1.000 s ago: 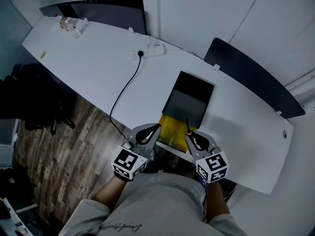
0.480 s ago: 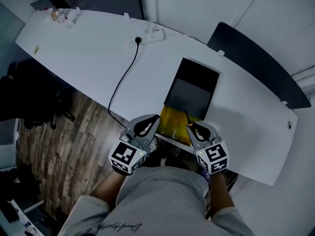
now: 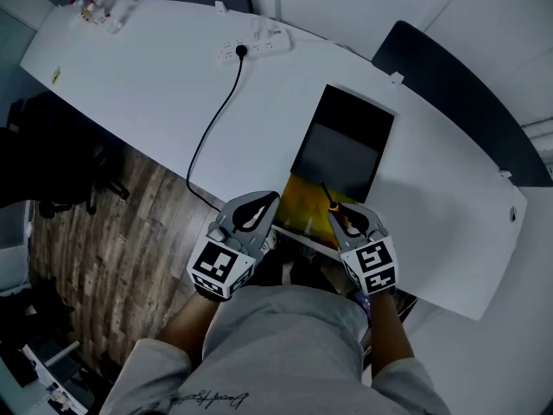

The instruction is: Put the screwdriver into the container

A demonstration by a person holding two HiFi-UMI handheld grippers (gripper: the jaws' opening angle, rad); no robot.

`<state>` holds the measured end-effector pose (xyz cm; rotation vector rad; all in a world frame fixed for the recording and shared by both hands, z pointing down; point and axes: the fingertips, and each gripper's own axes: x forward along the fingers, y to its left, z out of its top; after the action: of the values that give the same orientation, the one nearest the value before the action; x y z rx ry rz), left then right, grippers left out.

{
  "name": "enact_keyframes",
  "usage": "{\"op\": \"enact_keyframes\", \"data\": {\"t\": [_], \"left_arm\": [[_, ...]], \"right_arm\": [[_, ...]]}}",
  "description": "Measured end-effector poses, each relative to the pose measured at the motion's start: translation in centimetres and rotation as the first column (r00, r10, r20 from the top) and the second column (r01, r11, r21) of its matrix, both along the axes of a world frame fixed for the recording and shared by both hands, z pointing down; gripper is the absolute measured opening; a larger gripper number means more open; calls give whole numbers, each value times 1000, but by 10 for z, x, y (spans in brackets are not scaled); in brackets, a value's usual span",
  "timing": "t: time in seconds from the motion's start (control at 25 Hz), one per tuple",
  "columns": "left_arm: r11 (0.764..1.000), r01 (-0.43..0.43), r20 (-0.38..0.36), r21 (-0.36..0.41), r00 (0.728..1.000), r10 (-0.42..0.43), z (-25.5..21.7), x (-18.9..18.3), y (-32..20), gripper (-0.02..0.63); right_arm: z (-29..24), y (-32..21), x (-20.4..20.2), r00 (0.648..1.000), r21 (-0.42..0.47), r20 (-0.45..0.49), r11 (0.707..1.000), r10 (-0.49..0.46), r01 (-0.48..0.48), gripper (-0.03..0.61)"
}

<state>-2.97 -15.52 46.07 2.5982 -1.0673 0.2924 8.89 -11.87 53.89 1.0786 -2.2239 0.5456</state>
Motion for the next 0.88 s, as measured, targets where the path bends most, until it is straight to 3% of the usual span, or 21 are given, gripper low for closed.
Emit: {"op": "enact_keyframes", "data": {"t": [0.88], "left_arm": [[998,36,3,-60,999,-36,28,-26,6,-2]], "right_arm": [[74,-3,-12,976,-153,-202,987,-87,56,86]]}}
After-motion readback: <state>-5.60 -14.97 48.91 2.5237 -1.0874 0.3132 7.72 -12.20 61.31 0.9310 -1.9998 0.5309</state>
